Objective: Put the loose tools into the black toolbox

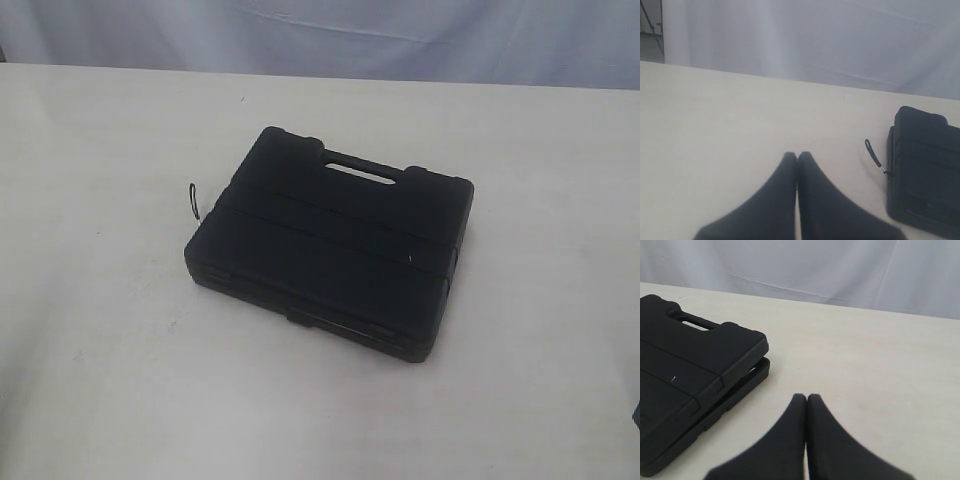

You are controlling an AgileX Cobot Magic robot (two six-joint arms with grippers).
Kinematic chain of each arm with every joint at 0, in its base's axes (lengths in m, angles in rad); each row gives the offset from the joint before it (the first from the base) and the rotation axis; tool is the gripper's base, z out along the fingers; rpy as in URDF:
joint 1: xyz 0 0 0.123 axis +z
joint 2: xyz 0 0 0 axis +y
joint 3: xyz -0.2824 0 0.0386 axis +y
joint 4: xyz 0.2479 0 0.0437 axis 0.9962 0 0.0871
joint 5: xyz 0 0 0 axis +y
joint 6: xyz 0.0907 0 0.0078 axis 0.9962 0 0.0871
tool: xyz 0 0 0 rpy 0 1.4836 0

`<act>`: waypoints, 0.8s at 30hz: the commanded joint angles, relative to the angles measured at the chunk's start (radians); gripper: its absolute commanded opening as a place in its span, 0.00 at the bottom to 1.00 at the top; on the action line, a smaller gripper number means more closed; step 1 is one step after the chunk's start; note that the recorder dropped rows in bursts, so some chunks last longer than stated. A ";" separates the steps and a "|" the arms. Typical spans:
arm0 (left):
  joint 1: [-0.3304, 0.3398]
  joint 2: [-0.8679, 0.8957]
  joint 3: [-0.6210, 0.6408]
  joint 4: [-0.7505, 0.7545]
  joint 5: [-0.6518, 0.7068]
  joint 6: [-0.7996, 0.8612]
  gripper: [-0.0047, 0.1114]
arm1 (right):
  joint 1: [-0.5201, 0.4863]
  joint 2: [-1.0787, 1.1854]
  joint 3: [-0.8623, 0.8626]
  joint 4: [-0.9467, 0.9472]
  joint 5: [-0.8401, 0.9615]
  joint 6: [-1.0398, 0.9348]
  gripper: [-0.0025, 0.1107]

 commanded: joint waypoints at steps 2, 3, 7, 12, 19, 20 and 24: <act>-0.006 0.004 -0.005 0.004 0.001 -0.001 0.04 | -0.007 -0.006 0.004 0.000 0.007 -0.009 0.02; -0.006 0.004 -0.005 0.004 0.001 -0.001 0.04 | -0.007 -0.006 0.004 0.000 0.007 -0.009 0.02; -0.006 0.004 -0.005 0.004 0.001 -0.001 0.04 | -0.007 -0.006 0.004 0.000 0.007 -0.009 0.02; -0.006 0.004 -0.005 0.004 0.001 -0.001 0.04 | -0.007 -0.006 0.004 0.000 0.007 -0.009 0.02; -0.006 0.004 -0.005 0.004 0.001 -0.001 0.04 | -0.007 -0.006 0.004 0.000 0.007 0.008 0.02; -0.006 0.004 -0.005 0.004 0.001 -0.001 0.04 | -0.007 -0.006 0.004 0.000 0.007 0.008 0.02; -0.006 0.004 -0.005 0.004 0.001 -0.001 0.04 | -0.007 -0.006 0.004 0.000 0.007 0.008 0.02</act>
